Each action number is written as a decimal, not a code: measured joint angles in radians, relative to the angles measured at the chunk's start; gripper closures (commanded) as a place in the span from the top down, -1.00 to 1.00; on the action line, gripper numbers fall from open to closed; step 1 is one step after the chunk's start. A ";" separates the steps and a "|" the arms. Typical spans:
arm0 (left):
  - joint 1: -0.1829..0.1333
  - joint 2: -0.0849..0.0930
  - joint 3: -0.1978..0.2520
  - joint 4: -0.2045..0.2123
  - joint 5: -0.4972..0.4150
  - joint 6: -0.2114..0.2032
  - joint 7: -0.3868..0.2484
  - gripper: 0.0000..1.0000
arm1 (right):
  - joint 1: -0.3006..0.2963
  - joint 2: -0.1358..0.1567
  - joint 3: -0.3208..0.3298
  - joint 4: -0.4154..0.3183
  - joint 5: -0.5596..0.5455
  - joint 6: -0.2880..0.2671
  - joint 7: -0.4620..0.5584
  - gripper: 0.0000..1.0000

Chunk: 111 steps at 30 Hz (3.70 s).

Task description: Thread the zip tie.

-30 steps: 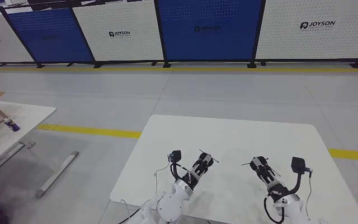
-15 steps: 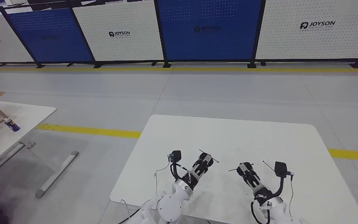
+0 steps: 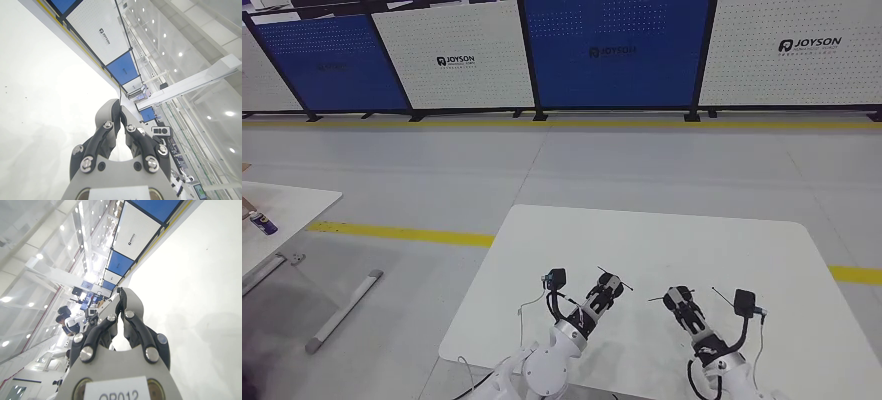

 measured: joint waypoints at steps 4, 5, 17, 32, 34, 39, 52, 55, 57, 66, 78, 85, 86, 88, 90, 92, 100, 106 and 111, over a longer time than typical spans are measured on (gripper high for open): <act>0.000 0.000 0.000 0.000 0.000 0.000 0.000 -1.00 | 0.000 -0.018 -0.044 0.022 -0.032 -0.036 -0.109 -1.00; 0.000 0.000 0.000 0.000 0.000 0.000 0.000 -1.00 | -0.001 -0.022 -0.056 0.024 -0.045 -0.037 -0.131 -1.00; 0.000 0.000 0.000 0.000 0.000 0.000 0.000 -1.00 | -0.001 -0.033 -0.085 0.028 -0.098 -0.021 -0.192 -1.00; 0.000 0.000 0.000 0.000 0.000 0.000 0.000 -1.00 | 0.051 -0.067 -0.144 0.086 -0.170 0.058 -0.225 -1.00; 0.000 0.000 0.000 0.000 0.000 0.000 0.000 -1.00 | 0.051 -0.067 -0.144 0.086 -0.170 0.058 -0.224 -1.00; 0.000 0.000 0.000 0.000 0.000 0.000 0.000 -1.00 | 0.049 -0.069 -0.139 0.087 -0.166 0.061 -0.229 -1.00; 0.000 0.000 0.000 0.000 0.000 0.000 0.000 -1.00 | 0.052 -0.085 -0.141 0.097 -0.152 0.069 -0.284 -1.00; 0.000 0.000 0.000 0.000 0.000 0.000 0.000 -1.00 | 0.050 -0.085 -0.139 0.098 -0.151 0.069 -0.281 -1.00; 0.000 0.000 0.000 0.000 0.000 0.000 0.000 -1.00 | 0.047 -0.088 -0.135 0.098 -0.147 0.068 -0.275 -1.00; 0.000 0.000 0.000 0.000 0.000 0.000 0.000 -1.00 | 0.051 -0.098 -0.139 0.104 -0.114 0.052 -0.255 -1.00; 0.000 0.000 0.000 0.000 0.000 0.000 0.000 -1.00 | 0.060 -0.113 -0.147 0.120 -0.136 0.064 -0.292 -1.00; 0.000 0.000 0.000 0.000 0.000 0.000 0.000 -1.00 | 0.063 -0.115 -0.151 0.124 -0.139 0.068 -0.291 -1.00; 0.000 0.000 0.000 0.000 0.000 0.000 0.000 -1.00 | 0.063 -0.115 -0.151 0.124 -0.139 0.068 -0.291 -1.00; 0.000 0.000 0.000 0.000 0.000 0.000 0.000 -1.00 | 0.061 -0.116 -0.148 0.124 -0.137 0.066 -0.289 -1.00; 0.000 0.000 0.000 0.000 0.000 0.000 0.000 -1.00 | 0.058 -0.118 -0.141 0.120 -0.133 0.060 -0.286 -1.00; 0.000 0.000 0.000 0.000 0.000 0.000 0.000 -1.00 | 0.055 -0.121 -0.137 0.117 -0.133 0.053 -0.286 -1.00; 0.000 0.000 0.000 0.000 0.000 0.000 0.000 -1.00 | 0.058 -0.136 -0.145 0.129 -0.146 0.043 -0.292 -1.00; 0.000 0.000 0.000 0.000 0.000 0.000 0.000 -1.00 | 0.066 -0.146 -0.149 0.143 -0.154 0.049 -0.289 -1.00; 0.000 0.000 0.000 0.000 0.000 0.000 0.000 -1.00 | 0.064 -0.153 -0.147 0.145 -0.168 0.061 -0.296 -1.00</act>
